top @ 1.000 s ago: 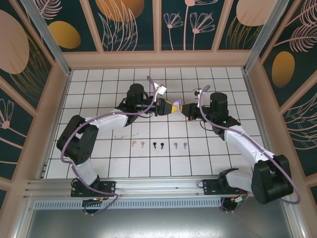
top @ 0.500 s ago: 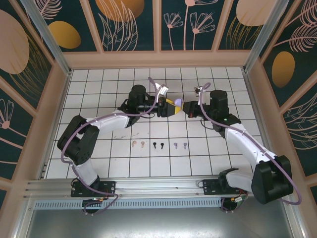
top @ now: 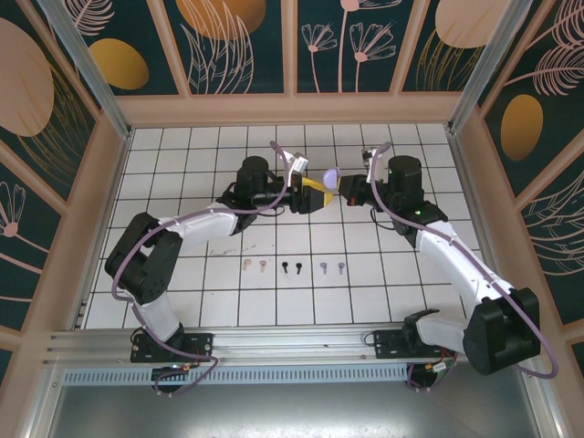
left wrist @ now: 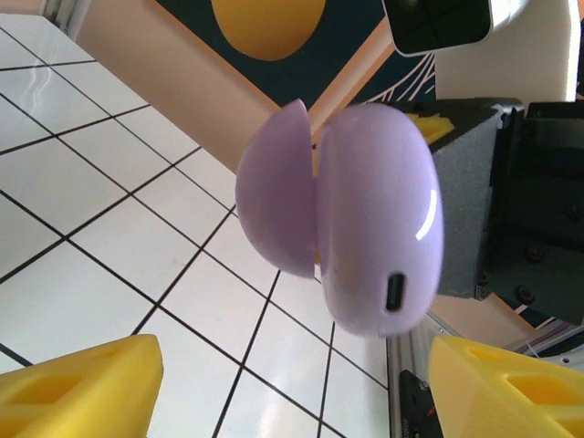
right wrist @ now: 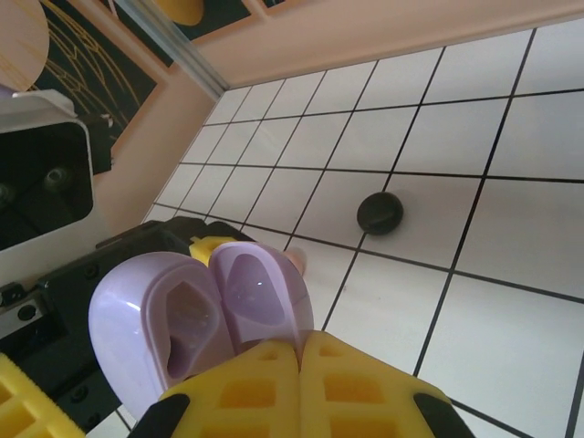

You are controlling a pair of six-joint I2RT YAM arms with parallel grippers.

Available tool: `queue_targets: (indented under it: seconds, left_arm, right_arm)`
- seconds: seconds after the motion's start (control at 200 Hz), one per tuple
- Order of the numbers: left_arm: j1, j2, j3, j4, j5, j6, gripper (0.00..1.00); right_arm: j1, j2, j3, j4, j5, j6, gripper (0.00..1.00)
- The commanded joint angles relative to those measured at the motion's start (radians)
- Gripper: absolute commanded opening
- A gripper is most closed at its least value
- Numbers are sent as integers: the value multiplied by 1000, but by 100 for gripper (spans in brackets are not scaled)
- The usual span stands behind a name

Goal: Insert the wireless bluetooth earbuds into the charging case

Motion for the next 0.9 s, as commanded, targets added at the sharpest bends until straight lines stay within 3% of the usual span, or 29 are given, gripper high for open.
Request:
queue_targets:
  seconds: [0.0,0.185,0.365,0.616,0.791,0.891]
  left_arm:
    - [2,-40,-28,-11,-15,36,78]
    - [19,-115,-20,-139,-28,134,79]
    - [60,-115,152,-521,-17,392,81]
    - [96,49,470,-1021,21,690,81]
    - [95,180,670,-1300,48,846,71]
    - [95,208,718,-1376,80,897,67]
  right_arm:
    - [5,22,44,-14,34,-8,0]
    - [5,54,106,-126,74,-113,0]
    - [6,95,183,-292,178,-309,0]
    - [33,149,229,-381,235,-462,0]
    - [73,175,248,-405,248,-498,0]
    - [89,187,254,-408,245,-504,0]
